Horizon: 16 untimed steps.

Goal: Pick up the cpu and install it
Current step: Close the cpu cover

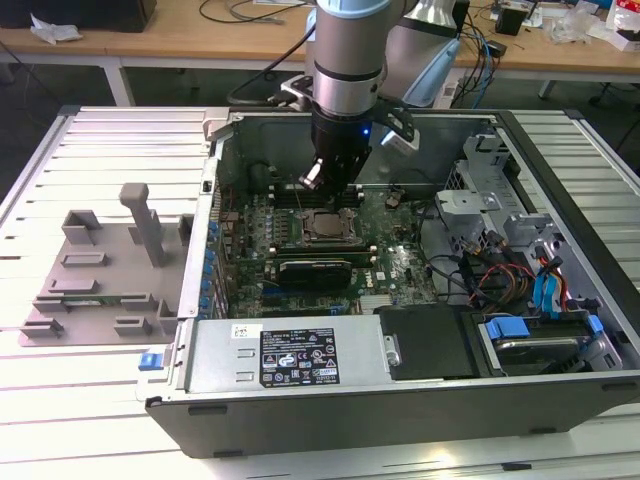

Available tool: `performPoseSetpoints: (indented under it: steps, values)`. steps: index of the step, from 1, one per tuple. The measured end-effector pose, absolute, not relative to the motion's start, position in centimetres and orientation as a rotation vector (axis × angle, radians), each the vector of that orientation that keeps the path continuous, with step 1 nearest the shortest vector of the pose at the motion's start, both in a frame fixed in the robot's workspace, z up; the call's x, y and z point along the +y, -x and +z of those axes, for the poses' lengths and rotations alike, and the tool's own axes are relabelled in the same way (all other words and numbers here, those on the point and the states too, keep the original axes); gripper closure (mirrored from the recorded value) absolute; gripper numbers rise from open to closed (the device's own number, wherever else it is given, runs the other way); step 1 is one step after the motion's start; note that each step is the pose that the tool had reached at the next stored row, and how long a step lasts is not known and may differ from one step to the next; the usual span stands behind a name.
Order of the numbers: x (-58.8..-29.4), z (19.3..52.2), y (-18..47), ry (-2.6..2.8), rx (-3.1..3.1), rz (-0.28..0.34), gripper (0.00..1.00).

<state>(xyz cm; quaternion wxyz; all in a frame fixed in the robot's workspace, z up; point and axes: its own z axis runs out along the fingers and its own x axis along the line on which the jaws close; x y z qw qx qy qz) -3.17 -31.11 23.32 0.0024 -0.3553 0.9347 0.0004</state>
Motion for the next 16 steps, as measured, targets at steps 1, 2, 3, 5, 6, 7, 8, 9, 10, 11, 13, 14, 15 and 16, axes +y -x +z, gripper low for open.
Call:
performPoseSetpoints:
  steps: [1, 2, 3, 5, 6, 7, 8, 9, 10, 11, 13, 14, 15, 16]
  values:
    - [-31.11, 23.31, 3.17, 1.092, 2.941, 0.001, 0.89]
    - [-31.11, 23.28, 3.18, 1.044, 2.958, 0.001, 0.89]
    - [-31.11, 23.27, 3.18, 1.002, 2.973, 0.001, 0.89]
    - [-31.11, 23.24, 3.18, 0.947, 2.99, 0.001, 0.89]
    - [-31.11, 23.21, 3.18, 0.897, 3.006, 0.001, 0.89]
    - [-31.11, 23.2, 3.18, 0.876, 3.012, 0.001, 0.89]
    - [-31.11, 23.19, 3.18, 0.845, 3.021, 0.001, 0.89]
    - [-31.11, 23.15, 3.18, 0.786, 3.037, 0.001, 0.89]
    - [-31.11, 23.11, 3.18, 0.721, 3.053, 0.0, 0.89]
    - [-31.11, 23.1, 3.18, 0.695, 3.059, 0.0, 0.89]
    - [-31.11, 23.06, 3.18, 0.629, 3.073, 0.0, 0.89]
    - [-31.11, 23.04, 3.18, 0.59, 3.081, 0.0, 0.89]
    - [-31.11, 23.01, 3.18, 0.527, 3.092, 0.0, 0.89]
    - [-31.11, 22.98, 3.18, 0.492, 3.098, 0.0, 0.89]
